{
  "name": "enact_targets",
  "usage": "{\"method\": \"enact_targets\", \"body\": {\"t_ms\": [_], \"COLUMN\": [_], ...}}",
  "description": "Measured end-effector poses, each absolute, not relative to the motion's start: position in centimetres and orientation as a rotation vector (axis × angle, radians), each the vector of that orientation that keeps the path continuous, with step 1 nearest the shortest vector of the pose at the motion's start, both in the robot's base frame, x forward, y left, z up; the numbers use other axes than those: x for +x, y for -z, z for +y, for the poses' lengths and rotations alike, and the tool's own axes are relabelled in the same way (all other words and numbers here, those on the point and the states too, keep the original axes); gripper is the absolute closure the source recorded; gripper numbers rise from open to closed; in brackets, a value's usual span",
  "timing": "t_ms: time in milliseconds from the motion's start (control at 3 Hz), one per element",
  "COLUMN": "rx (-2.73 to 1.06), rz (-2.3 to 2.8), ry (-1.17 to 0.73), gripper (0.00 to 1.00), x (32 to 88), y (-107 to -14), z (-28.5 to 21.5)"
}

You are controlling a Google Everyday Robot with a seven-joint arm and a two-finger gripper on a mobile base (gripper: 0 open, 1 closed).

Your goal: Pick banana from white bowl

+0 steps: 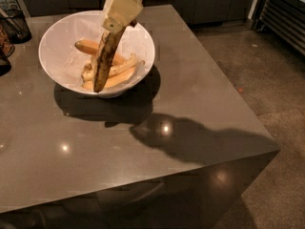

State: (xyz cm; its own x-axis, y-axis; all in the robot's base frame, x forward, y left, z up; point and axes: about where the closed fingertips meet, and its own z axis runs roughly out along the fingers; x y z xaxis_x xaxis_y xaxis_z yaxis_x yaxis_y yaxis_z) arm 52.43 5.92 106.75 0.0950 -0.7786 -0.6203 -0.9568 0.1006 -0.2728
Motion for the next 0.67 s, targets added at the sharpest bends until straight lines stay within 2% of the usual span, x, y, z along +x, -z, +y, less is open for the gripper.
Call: {"method": "enact_targets", "body": {"t_ms": [667], "rx": [-1.689], "rz": [1.705], "ry": [-0.390], "gripper": [1.00], "x": [47.8], "y": [-107.2], "z": [6.7]}}
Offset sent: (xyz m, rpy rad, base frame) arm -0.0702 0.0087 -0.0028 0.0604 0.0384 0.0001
